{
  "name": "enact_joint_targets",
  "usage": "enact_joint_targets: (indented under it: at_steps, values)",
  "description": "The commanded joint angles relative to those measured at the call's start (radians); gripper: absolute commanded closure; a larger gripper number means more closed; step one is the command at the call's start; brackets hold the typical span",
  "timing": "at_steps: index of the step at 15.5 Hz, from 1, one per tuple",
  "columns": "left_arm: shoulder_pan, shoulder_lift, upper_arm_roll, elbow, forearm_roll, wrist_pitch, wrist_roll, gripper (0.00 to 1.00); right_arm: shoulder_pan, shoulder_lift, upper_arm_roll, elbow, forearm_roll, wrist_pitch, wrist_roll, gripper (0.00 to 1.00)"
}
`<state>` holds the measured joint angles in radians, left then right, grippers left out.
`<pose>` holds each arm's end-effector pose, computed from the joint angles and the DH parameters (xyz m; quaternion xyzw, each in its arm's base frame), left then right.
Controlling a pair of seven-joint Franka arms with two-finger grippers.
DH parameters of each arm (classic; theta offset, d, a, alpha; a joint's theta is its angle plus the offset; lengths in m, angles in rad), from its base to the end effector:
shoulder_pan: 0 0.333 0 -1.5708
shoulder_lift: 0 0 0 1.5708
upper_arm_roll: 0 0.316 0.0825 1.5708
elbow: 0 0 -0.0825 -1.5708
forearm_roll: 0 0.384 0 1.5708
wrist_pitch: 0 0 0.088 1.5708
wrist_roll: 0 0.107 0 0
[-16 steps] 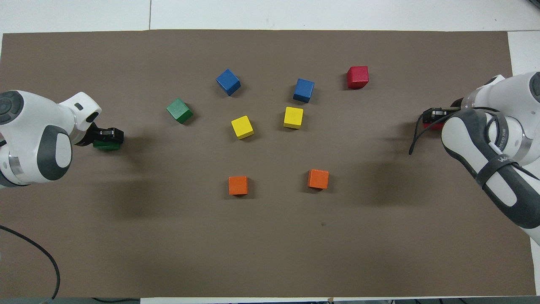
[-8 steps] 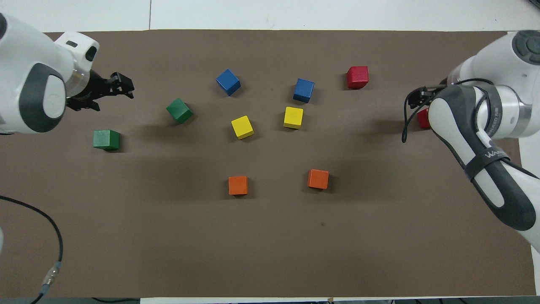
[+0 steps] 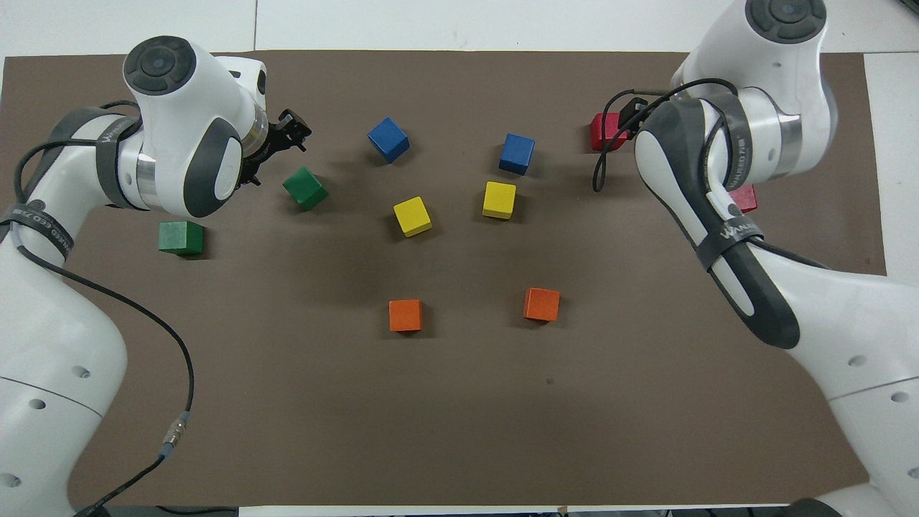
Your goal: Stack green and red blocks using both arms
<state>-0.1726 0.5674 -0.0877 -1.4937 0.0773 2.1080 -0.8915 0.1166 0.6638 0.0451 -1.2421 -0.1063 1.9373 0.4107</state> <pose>0.6895 -0.1692 0.3455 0.9538 0.2993 0.0263 0.0048 0.7336 0.1038 0.3790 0.9930 -0.1109 0.0255 0.0301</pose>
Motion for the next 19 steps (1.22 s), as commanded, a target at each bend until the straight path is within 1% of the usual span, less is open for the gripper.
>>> enact_joint_targets:
  at_steps: [1,3,4,7,9,10,11,12,13,14,15,16,17,18,19]
  values:
    - [-0.037,-0.02,0.017,-0.084,0.024,0.088,-0.053,0.0,0.023,0.178,0.007,0.252,-0.012,-0.023,0.059,0.0]
    - [-0.051,-0.049,0.017,-0.169,0.024,0.15,-0.087,0.0,0.025,0.23,0.022,0.295,-0.01,-0.011,0.079,0.0]
    - [-0.059,-0.056,0.017,-0.193,0.024,0.164,-0.102,0.0,0.025,0.235,0.03,0.302,-0.01,0.017,0.082,0.0]
    - [-0.061,-0.07,0.017,-0.241,0.026,0.187,-0.104,0.0,0.023,0.246,0.033,0.274,-0.009,0.067,0.083,0.0]
    - [-0.062,-0.084,0.017,-0.293,0.026,0.234,-0.104,0.0,0.015,0.24,0.033,0.225,-0.012,0.135,0.083,0.0]
    - [-0.061,-0.087,0.017,-0.29,0.026,0.225,-0.103,0.54,0.014,0.235,0.033,0.196,-0.013,0.167,0.079,0.0]
    - [-0.055,-0.086,0.017,-0.28,0.024,0.216,-0.101,1.0,0.011,0.234,0.033,0.172,-0.012,0.179,0.079,0.0]
    - [-0.053,-0.086,0.017,-0.26,0.027,0.184,-0.096,1.0,0.015,0.226,0.033,0.149,-0.007,0.198,0.079,0.0]
    - [-0.053,-0.084,0.017,-0.226,0.033,0.123,-0.087,1.0,0.015,0.221,0.033,0.127,-0.007,0.212,0.079,0.0]
    - [-0.05,-0.084,0.017,-0.18,0.048,0.036,-0.057,1.0,0.012,0.212,0.032,0.109,-0.007,0.228,0.079,0.0]
    - [-0.044,-0.095,0.014,-0.151,0.052,-0.038,0.016,1.0,0.011,0.208,0.033,0.092,-0.007,0.241,0.079,0.14]
    - [-0.022,-0.139,0.017,-0.154,0.042,-0.098,0.139,1.0,0.012,0.203,0.032,0.081,-0.006,0.242,0.079,0.39]
    - [0.02,-0.189,0.014,-0.177,0.038,-0.144,0.269,1.0,0.011,0.201,0.033,0.081,-0.006,0.239,0.079,0.89]
    - [0.08,-0.24,0.013,-0.204,0.036,-0.181,0.399,1.0,0.009,0.197,0.032,0.078,-0.006,0.238,0.079,1.0]
    - [0.123,-0.273,0.013,-0.217,0.018,-0.207,0.518,1.0,0.009,0.195,0.033,0.078,-0.006,0.233,0.079,1.0]
